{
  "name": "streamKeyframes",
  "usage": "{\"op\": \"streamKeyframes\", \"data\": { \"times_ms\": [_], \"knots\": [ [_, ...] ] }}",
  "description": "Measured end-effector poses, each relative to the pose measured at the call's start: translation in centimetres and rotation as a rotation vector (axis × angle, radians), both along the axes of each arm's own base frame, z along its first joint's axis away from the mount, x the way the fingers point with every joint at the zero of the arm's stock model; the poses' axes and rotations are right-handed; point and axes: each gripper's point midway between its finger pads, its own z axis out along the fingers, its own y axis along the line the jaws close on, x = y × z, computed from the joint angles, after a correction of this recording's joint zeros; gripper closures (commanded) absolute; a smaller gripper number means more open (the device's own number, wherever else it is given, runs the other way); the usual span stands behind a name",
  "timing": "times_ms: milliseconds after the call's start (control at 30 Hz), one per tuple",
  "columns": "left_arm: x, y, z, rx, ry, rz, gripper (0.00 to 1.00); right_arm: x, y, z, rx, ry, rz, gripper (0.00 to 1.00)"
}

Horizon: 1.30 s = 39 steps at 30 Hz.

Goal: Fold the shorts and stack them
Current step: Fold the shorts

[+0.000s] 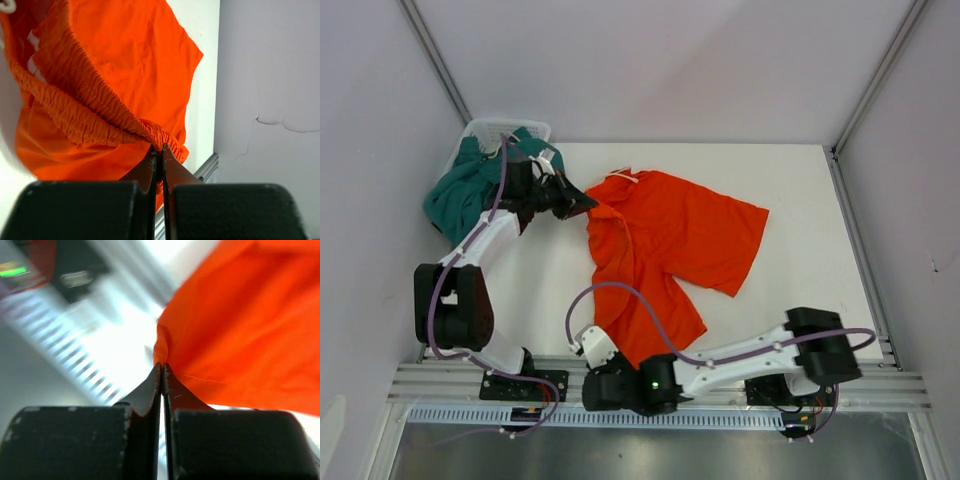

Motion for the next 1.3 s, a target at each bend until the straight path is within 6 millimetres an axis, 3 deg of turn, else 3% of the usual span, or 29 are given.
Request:
{"op": "streamKeyframes", "data": {
  "times_ms": [167, 233, 333, 467, 600, 800, 900, 1100, 1233, 1300],
  "knots": [
    [-2.8, 1.0, -0.3, -0.046, 0.036, 0.035, 1.00, -4.4, -1.5, 7.6, 0.132, -0.006, 0.171, 1.00],
    [-3.7, 1.6, 0.2, -0.070, 0.035, 0.060, 1.00, -4.5, -3.0, 9.9, 0.159, -0.010, 0.188, 1.00],
    [-4.3, 3.1, 1.3, -0.106, 0.021, 0.117, 1.00, -1.3, -5.9, 13.5, 0.216, -0.021, 0.116, 1.00],
    [-4.4, 5.1, 2.9, -0.159, 0.005, 0.201, 1.00, 6.5, -11.8, 17.1, 0.296, -0.051, -0.109, 1.00],
    [-4.3, 6.2, 4.1, -0.219, -0.007, 0.259, 1.00, 13.2, -18.0, 17.2, 0.284, -0.081, -0.361, 1.00],
    [-3.1, 6.5, 4.8, -0.340, 0.026, 0.319, 1.00, 19.3, -24.6, 14.5, 0.177, -0.058, -0.605, 1.00],
    [-1.8, 6.7, 5.1, -0.415, 0.035, 0.342, 1.00, 21.8, -26.8, 14.0, 0.169, -0.032, -0.681, 1.00],
    [-0.5, 6.8, 4.8, -0.569, 0.059, 0.365, 1.00, 24.1, -26.9, 13.6, 0.145, 0.004, -0.654, 1.00],
    [-0.7, 7.0, 5.0, -0.654, 0.068, 0.357, 1.00, 24.4, -25.8, 16.3, 0.201, -0.016, -0.592, 1.00],
    [-0.9, 7.1, 5.4, -0.691, 0.064, 0.350, 1.00, 24.1, -25.2, 18.7, 0.255, -0.050, -0.554, 1.00]
  ]
}}
